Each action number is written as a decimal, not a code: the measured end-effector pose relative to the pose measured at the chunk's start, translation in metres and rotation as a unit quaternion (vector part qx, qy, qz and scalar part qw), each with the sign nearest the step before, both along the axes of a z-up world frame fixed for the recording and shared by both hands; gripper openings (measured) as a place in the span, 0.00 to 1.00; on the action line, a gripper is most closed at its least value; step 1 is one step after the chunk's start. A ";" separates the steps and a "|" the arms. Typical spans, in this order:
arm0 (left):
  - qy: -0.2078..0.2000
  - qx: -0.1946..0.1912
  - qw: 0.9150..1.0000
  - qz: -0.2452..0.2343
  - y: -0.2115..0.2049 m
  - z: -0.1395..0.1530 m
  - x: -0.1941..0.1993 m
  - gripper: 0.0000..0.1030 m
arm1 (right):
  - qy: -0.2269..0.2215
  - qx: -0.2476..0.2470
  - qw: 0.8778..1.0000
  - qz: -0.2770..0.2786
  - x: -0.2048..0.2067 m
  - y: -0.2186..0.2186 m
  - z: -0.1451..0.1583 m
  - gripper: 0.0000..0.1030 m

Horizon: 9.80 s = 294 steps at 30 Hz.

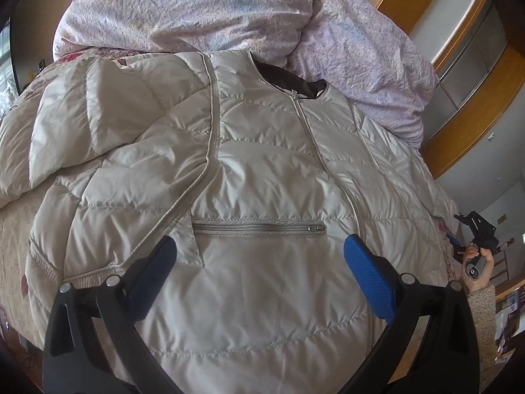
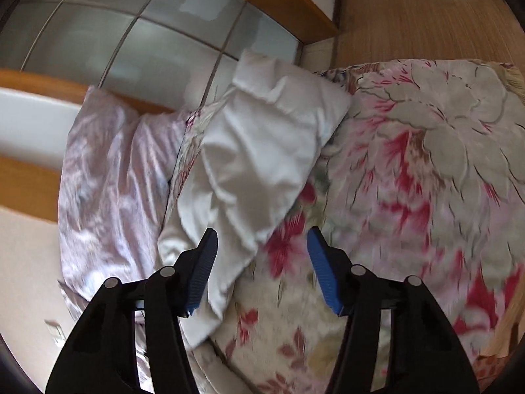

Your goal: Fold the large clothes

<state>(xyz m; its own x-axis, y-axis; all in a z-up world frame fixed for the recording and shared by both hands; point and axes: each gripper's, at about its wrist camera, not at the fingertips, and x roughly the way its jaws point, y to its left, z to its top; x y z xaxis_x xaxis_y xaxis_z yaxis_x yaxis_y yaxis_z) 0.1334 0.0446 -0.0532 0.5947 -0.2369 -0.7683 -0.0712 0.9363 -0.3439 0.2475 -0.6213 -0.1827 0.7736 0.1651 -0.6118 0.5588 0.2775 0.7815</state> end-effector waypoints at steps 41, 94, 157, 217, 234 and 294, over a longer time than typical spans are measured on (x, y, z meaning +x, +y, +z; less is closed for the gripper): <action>-0.116 -0.084 0.977 0.161 0.134 0.006 -0.055 0.98 | -0.177 -0.396 0.781 0.450 0.046 0.434 0.166 0.05; -0.091 -0.282 0.847 0.442 0.304 -0.061 -0.122 0.73 | 0.039 -0.464 0.749 0.471 0.103 0.477 0.047 0.37; -0.076 0.036 0.994 -0.073 -0.072 0.011 0.111 0.27 | 0.004 -0.378 0.853 0.360 0.082 0.343 0.097 0.39; -0.043 -0.017 0.999 -0.001 0.139 0.006 0.030 0.91 | -0.093 -0.197 0.854 0.472 0.059 0.293 0.124 0.84; 0.003 -0.178 0.984 0.015 0.206 -0.052 -0.084 0.87 | 0.009 -0.119 0.878 0.465 -0.066 0.141 0.066 0.88; -0.111 -0.205 0.972 0.025 0.178 0.003 -0.110 0.13 | -0.248 -0.181 0.856 0.415 -0.095 0.204 0.138 0.17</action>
